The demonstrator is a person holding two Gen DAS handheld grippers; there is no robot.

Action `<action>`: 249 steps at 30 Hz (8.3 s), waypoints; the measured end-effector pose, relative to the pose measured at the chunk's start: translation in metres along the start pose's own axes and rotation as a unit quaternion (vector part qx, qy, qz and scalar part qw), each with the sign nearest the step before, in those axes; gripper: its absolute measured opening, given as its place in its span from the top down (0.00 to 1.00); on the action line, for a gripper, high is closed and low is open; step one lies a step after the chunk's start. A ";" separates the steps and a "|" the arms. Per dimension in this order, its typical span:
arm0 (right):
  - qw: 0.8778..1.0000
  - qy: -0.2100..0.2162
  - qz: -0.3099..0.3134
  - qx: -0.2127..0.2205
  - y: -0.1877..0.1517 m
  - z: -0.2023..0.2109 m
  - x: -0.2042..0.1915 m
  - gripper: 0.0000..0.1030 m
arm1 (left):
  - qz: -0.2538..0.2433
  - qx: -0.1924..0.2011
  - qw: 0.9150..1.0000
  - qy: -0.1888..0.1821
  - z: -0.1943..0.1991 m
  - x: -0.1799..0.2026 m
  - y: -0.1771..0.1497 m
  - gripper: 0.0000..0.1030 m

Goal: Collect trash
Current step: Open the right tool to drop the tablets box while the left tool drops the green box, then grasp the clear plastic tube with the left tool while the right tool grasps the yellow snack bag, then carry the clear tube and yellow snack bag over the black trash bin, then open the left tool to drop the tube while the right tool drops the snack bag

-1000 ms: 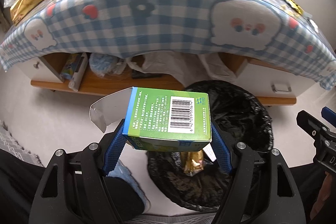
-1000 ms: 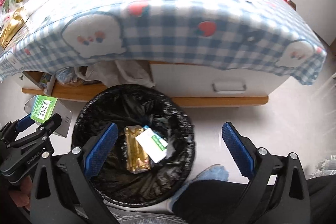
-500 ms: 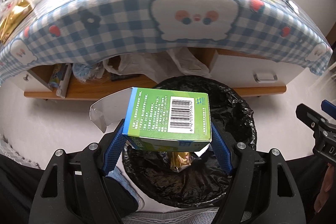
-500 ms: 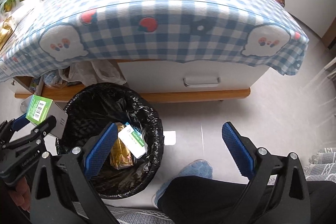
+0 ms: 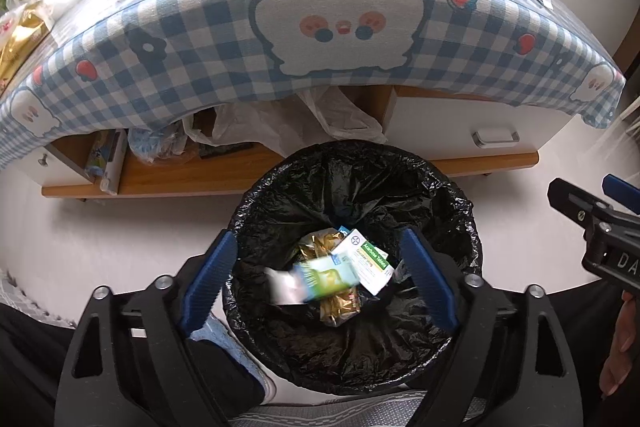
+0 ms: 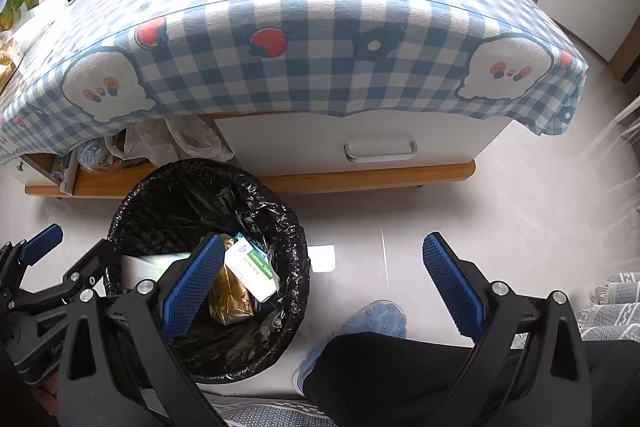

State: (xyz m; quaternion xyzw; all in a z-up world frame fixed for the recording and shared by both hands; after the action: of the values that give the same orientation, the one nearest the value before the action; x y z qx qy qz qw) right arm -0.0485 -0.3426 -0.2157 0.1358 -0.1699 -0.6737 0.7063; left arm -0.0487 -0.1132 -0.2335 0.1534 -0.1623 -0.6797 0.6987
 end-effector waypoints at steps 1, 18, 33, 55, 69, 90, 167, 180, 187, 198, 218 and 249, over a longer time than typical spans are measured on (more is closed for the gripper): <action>1.000 0.001 -0.001 0.001 0.001 0.001 0.000 0.08 | 0.000 0.001 1.000 0.000 0.000 -0.001 0.000 0.13; 0.999 0.011 0.005 0.040 0.022 0.022 -0.016 0.08 | 0.032 0.037 0.999 0.009 0.035 -0.038 0.015 0.06; 0.993 0.014 0.005 0.121 0.074 0.081 -0.018 0.08 | 0.062 0.085 0.994 -0.001 0.089 -0.070 0.071 0.06; 0.993 -0.002 0.005 0.122 0.182 0.034 -0.008 0.08 | 0.075 0.096 0.993 -0.003 0.045 -0.104 0.207 0.06; 0.995 0.000 -0.001 0.095 0.235 -0.009 0.001 0.08 | 0.052 0.077 0.995 0.023 0.000 -0.106 0.267 0.06; 0.998 -0.002 -0.024 0.049 0.258 -0.049 0.016 0.45 | 0.063 0.045 0.996 0.039 -0.043 -0.112 0.301 0.43; 0.988 0.048 0.020 0.146 0.125 0.130 -0.073 0.74 | 0.059 0.110 0.992 -0.028 0.135 -0.080 0.110 0.76; 0.991 0.056 0.031 0.116 0.075 0.125 -0.093 0.74 | 0.079 0.091 0.992 -0.021 0.133 -0.097 0.059 0.76; 0.993 0.056 0.038 0.097 0.054 0.115 -0.103 0.74 | 0.078 0.073 0.994 -0.014 0.121 -0.100 0.037 0.76; 0.996 0.039 0.048 0.057 0.028 0.077 -0.110 0.74 | 0.095 0.038 0.995 -0.012 0.093 -0.108 0.011 0.76; 0.997 0.049 0.061 -0.009 0.006 0.007 -0.128 0.74 | 0.095 -0.015 0.995 0.011 0.021 -0.109 -0.009 0.76; 0.998 0.023 0.051 -0.001 -0.003 -0.002 -0.082 0.10 | 0.047 -0.009 0.999 -0.019 0.004 -0.044 0.007 0.76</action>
State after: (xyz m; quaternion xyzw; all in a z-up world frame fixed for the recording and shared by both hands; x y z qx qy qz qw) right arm -0.0533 -0.2605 -0.2237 0.1413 -0.1594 -0.6338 0.7436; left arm -0.0454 -0.0685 -0.2277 0.1258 -0.1766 -0.6503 0.7281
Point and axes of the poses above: each gripper's, at about its wrist camera, not at the fingertips, and z roughly against the way its jaws point, x to its right, y to its top, the point moved 5 cm from there along -z, roughly the way its jaws point, and after that the axes turned 4 degrees about z, right-handed, at the moved point
